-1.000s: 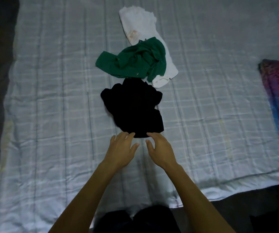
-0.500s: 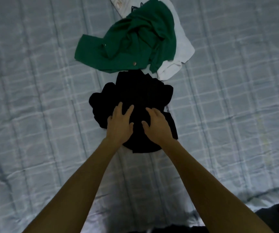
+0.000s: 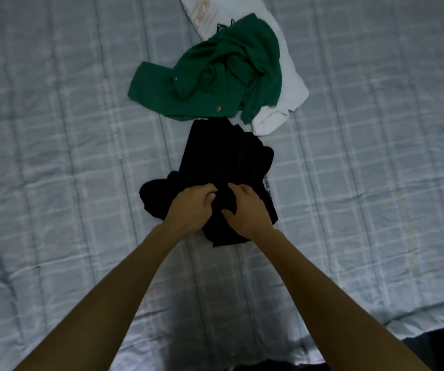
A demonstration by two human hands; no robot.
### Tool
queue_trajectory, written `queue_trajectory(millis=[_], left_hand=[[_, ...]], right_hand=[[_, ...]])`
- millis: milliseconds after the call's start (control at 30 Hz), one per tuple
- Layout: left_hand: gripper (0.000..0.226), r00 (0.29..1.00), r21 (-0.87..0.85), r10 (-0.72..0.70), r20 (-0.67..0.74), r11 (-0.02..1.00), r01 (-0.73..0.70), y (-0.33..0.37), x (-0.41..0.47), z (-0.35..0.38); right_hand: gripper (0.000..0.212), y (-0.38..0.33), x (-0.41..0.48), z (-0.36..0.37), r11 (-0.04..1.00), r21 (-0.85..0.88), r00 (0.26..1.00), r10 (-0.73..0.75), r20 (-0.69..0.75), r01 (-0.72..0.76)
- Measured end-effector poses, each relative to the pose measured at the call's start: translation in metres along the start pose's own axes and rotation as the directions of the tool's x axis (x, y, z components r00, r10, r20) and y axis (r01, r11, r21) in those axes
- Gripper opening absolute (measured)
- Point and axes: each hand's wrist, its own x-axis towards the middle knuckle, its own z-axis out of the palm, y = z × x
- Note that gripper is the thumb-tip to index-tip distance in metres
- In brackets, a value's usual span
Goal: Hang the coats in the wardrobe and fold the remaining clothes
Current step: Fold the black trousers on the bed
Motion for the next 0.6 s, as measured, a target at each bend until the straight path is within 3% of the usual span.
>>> queue_trajectory(millis=[167,367,600], left_hand=[[0.020,0.985,-0.175,0.033,-0.172,0.983,-0.063,0.051,-0.039,-0.040],[0.019,0.924,-0.257,0.130,-0.360,0.938,-0.232,0.130,-0.084,-0.108],[0.015,0.808,-0.226,0.231,-0.542,0.886,-0.405,0.200,-0.143,-0.161]], right_hand=[[0.079,-0.035,-0.043,-0.031,0.991,0.088,0.991,-0.093,-0.101,0.102],[0.099,-0.075,-0.095,-0.074,0.970,0.215,0.974,-0.068,-0.217,0.116],[0.114,-0.117,-0.169,-0.114,0.846,0.339,0.895,-0.306,-0.323,0.411]])
